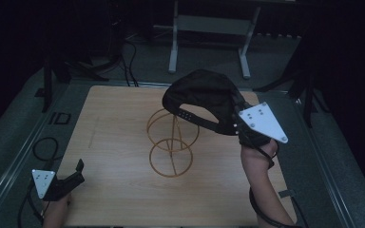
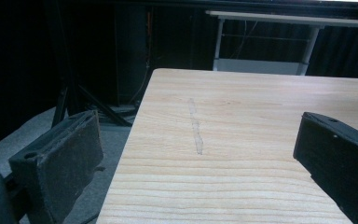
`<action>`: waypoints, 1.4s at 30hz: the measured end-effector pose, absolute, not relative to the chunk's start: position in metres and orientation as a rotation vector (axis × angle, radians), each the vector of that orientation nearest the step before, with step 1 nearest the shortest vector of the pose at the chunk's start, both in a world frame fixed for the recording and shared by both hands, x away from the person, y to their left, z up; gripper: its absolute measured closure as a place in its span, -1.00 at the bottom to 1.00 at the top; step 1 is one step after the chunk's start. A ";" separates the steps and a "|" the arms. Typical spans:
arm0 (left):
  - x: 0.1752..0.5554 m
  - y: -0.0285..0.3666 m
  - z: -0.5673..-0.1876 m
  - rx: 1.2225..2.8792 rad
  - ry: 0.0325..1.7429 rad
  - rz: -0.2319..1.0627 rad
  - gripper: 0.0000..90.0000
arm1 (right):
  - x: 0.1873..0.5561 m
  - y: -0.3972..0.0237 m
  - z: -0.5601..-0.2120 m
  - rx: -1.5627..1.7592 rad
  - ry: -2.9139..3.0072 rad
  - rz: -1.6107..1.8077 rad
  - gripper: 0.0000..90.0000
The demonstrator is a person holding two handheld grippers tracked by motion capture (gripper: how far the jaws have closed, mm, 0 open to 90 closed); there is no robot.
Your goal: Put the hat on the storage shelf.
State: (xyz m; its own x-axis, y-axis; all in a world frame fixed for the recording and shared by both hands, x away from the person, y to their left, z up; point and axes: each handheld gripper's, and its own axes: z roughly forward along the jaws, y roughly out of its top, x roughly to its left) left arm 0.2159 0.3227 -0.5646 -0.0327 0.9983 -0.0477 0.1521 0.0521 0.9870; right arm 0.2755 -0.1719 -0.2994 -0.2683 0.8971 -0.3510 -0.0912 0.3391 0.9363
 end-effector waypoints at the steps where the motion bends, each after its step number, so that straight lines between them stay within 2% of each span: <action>1: 0.216 0.323 -0.565 1.266 1.366 1.115 -0.96 | 0.275 -0.168 -0.300 0.753 1.531 1.155 0.96; 18: 0.216 0.323 -0.565 1.272 1.361 1.113 -0.96 | 0.277 -0.118 -0.304 0.662 1.599 1.197 0.96; 42: 0.216 0.323 -0.565 1.274 1.360 1.110 -0.96 | 0.279 -0.089 -0.360 0.629 1.798 1.146 0.96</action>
State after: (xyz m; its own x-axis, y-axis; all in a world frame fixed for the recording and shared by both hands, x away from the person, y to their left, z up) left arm 0.2159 0.3231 -0.5646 -0.0235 0.9986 -0.0483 0.1526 0.0513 0.9870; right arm 0.2795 -0.0894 -0.3596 -0.4783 0.7775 -0.4084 -0.0418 0.4444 0.8949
